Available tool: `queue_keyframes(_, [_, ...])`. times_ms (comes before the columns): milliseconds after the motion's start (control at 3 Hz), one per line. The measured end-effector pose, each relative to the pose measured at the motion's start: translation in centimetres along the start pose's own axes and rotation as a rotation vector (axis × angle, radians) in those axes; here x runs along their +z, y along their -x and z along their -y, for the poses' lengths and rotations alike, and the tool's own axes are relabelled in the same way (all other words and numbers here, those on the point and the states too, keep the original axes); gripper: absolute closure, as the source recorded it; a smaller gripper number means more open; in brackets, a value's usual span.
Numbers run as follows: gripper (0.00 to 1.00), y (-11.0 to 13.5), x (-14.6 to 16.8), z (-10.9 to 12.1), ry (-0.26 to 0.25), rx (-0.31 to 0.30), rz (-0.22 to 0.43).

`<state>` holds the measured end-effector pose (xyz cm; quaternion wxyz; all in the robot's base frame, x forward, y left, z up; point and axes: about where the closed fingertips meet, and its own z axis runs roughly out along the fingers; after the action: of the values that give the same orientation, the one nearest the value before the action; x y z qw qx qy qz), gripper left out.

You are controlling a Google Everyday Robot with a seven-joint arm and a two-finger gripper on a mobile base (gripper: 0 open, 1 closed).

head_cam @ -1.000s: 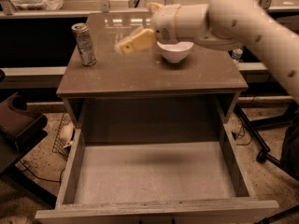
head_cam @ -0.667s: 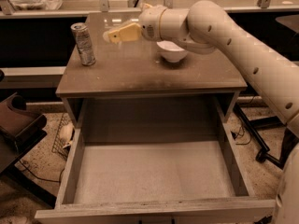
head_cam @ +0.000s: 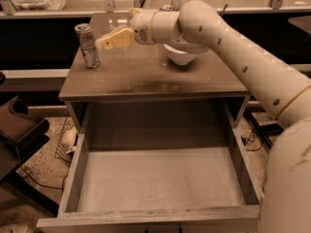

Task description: Place redbull can into top drawer

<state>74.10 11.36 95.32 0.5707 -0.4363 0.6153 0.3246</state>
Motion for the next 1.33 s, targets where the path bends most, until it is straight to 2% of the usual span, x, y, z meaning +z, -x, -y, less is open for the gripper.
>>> queue_keyframes(667, [0.0,-1.6,5.2,-0.8,0.099,-0.013,-0.039])
queue_keyframes(1333, [0.0,-2.2,8.5,-1.3,0.175,0.026,0.024])
